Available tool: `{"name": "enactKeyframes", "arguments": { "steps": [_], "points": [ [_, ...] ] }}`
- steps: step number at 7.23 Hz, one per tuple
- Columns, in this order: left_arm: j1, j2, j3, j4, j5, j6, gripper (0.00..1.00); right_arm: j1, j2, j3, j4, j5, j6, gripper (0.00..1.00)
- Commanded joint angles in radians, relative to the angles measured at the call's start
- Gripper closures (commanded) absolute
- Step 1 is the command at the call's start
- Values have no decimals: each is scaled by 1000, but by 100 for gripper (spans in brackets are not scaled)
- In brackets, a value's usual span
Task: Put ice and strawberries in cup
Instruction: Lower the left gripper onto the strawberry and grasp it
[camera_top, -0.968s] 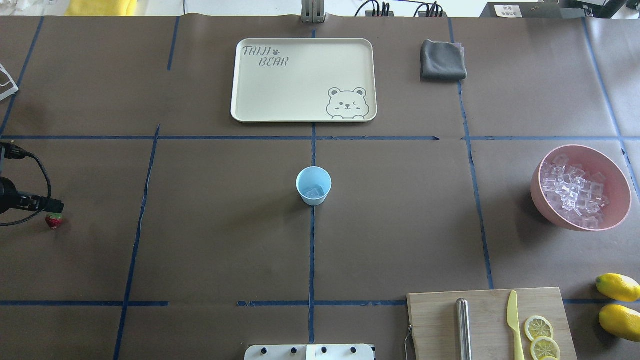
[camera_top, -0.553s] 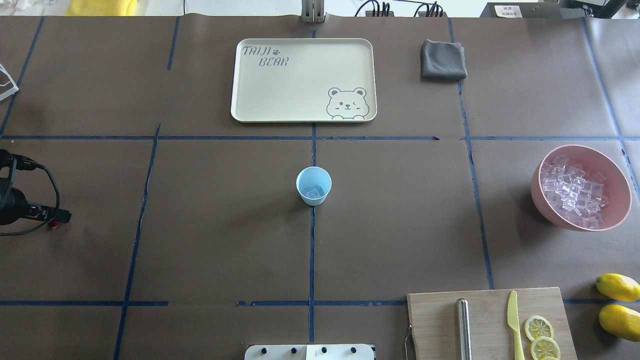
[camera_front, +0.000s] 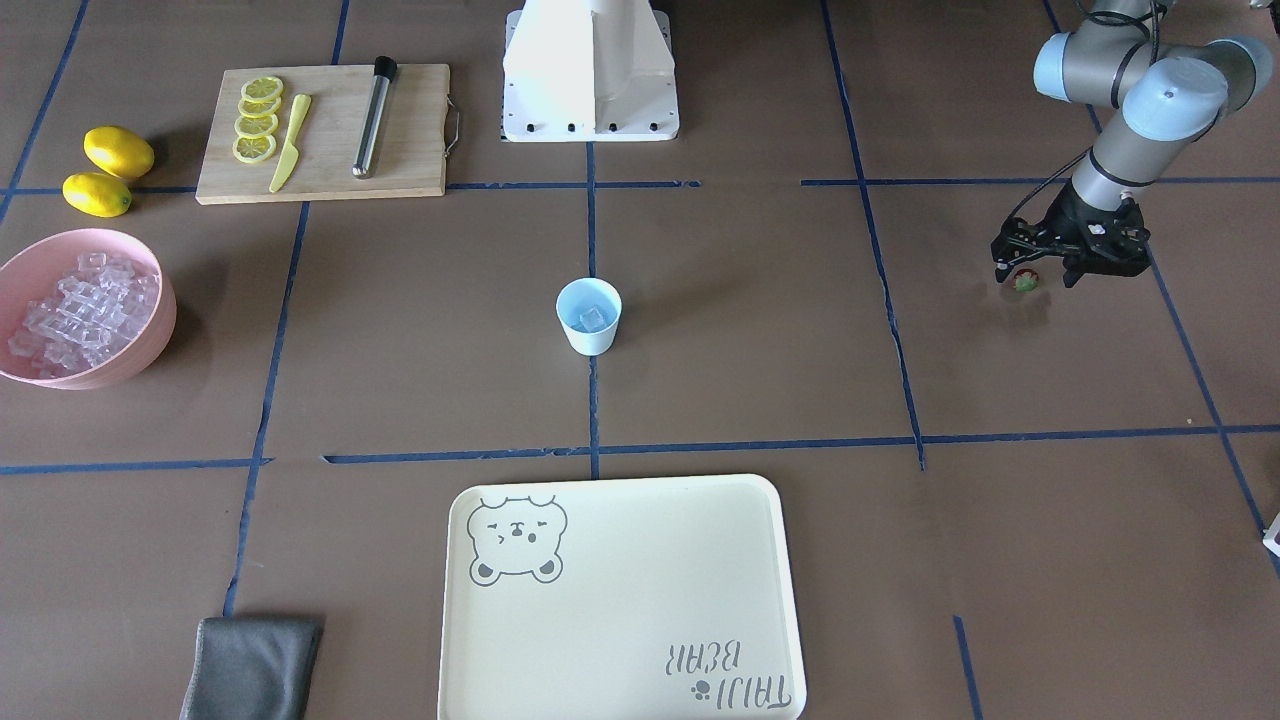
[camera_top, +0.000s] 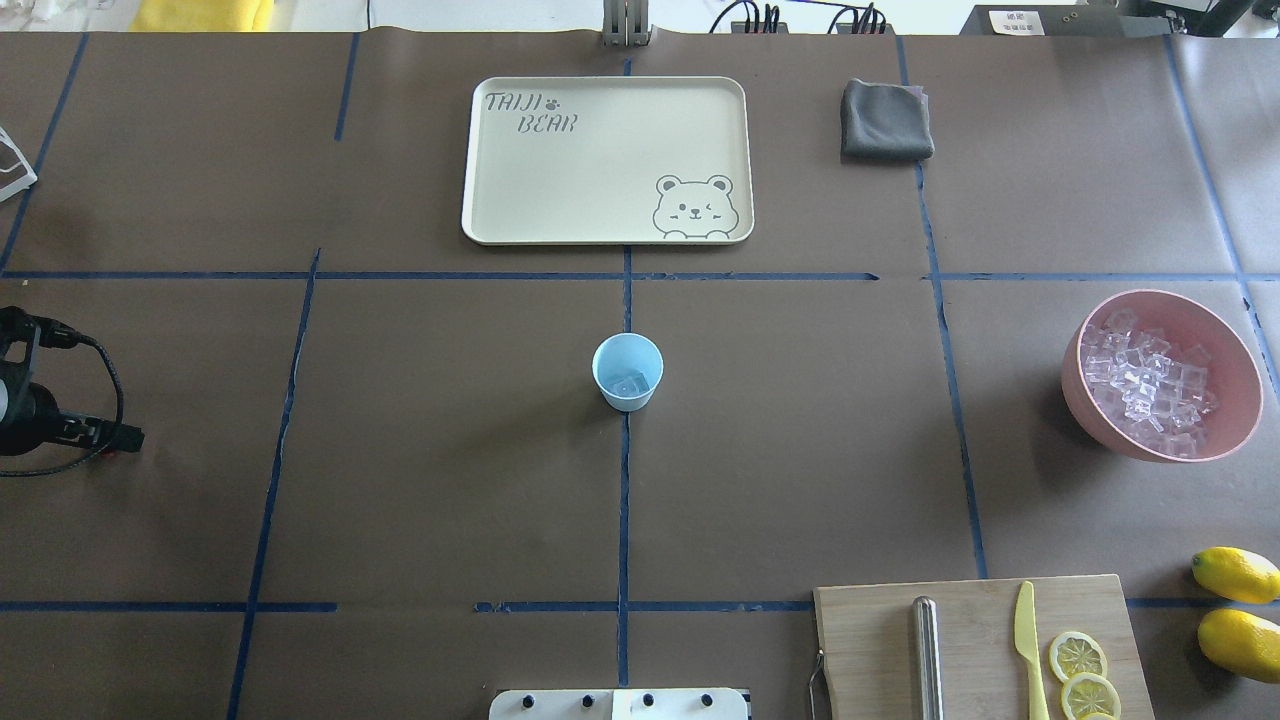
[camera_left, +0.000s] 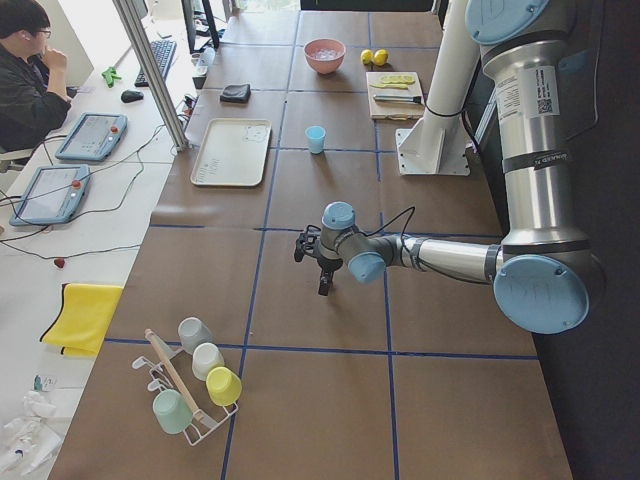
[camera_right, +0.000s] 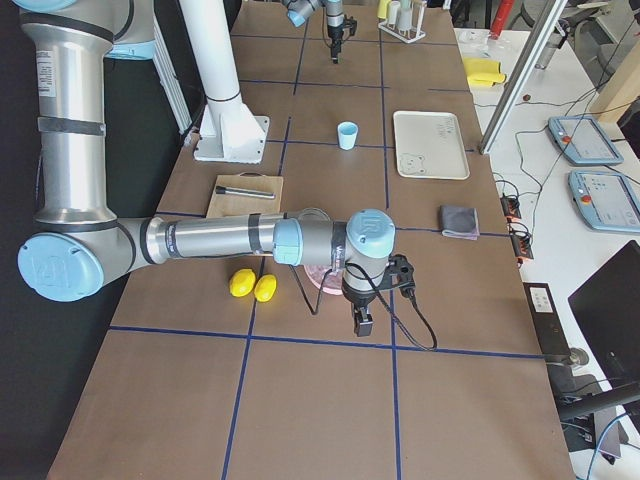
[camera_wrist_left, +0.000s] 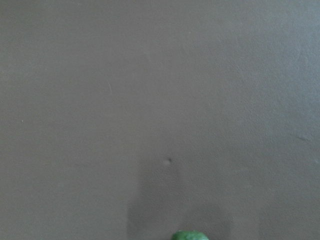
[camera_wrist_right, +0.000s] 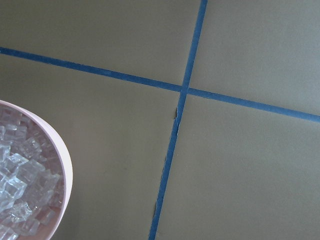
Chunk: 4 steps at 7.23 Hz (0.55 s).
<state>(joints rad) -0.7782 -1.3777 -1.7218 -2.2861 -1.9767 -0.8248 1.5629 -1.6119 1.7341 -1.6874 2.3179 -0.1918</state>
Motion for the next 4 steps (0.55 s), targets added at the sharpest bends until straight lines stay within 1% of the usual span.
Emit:
{"name": "enactKeyframes", "arguments": {
  "steps": [1, 2, 3, 4],
  "points": [
    [0, -1, 1, -1, -1, 0, 15, 0, 1, -1, 0, 0, 0, 0],
    [0, -1, 1, -1, -2, 0, 55, 0, 1, -1, 0, 0, 0, 0],
    [0, -1, 1, -3, -20, 1, 85, 0, 1, 1, 0, 0, 0, 0],
    [0, -3, 1, -3, -30, 10, 99, 0, 1, 1, 0, 0, 2, 0]
  ]
}}
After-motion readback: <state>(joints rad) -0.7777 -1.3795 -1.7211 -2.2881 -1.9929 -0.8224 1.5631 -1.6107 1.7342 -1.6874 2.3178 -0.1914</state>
